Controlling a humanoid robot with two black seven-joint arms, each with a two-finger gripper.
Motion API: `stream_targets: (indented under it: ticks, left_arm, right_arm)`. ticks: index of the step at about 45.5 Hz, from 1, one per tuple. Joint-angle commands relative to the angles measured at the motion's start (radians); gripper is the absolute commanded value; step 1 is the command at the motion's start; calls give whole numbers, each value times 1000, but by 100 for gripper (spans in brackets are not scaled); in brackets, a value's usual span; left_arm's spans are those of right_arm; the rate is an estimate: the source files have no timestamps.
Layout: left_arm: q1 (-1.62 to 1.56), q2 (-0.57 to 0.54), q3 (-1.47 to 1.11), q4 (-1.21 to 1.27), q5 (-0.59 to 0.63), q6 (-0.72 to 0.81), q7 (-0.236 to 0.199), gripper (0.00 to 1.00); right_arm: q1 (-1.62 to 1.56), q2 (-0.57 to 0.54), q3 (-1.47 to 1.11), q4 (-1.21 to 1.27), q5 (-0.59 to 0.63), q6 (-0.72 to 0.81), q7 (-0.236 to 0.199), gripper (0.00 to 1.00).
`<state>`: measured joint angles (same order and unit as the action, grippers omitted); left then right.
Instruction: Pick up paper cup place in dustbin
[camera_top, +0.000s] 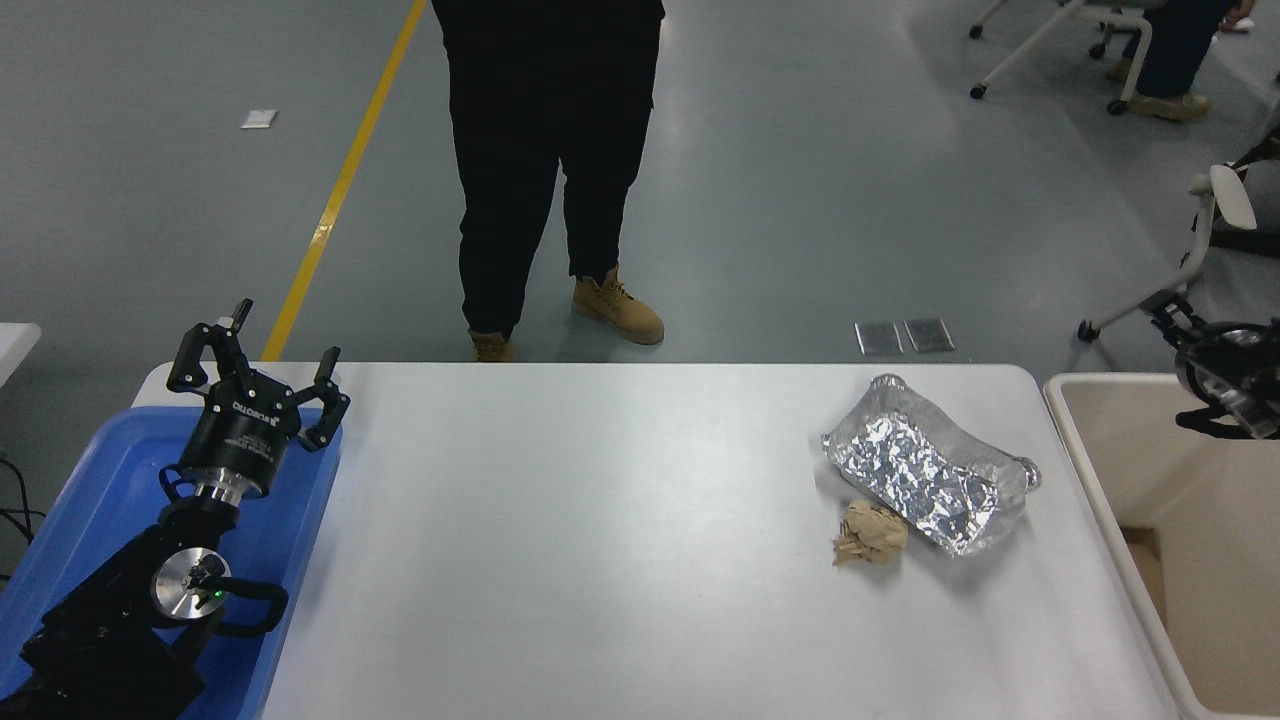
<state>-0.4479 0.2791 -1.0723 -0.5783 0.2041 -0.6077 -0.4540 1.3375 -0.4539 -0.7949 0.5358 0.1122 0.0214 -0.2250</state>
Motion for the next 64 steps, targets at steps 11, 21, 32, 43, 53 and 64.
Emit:
stream_targets:
  ticks: [11, 21, 32, 43, 53, 64]
  left_arm:
    - [0, 0, 0, 0, 0, 0, 0, 98]
    - [0, 0, 0, 0, 0, 0, 0, 98]
    - [0, 0, 0, 2, 0, 0, 0, 98]
    - [0, 0, 0, 2, 0, 0, 0, 98]
    - [0, 0, 0, 2, 0, 0, 0, 98]
    - [0, 0, 0, 2, 0, 0, 0, 98]
  right_arm:
    - [376, 24, -106, 403, -103, 149, 1, 100]
    - [515, 18, -109, 553, -120, 285, -7, 100]
    - [598, 9, -110, 633, -120, 391, -8, 100]
    - [661, -34, -110, 717, -152, 472, -10, 100]
    - [718, -75, -122, 805, -175, 546, -10, 100]
    - [776, -103, -142, 865, -175, 566, -10, 100]
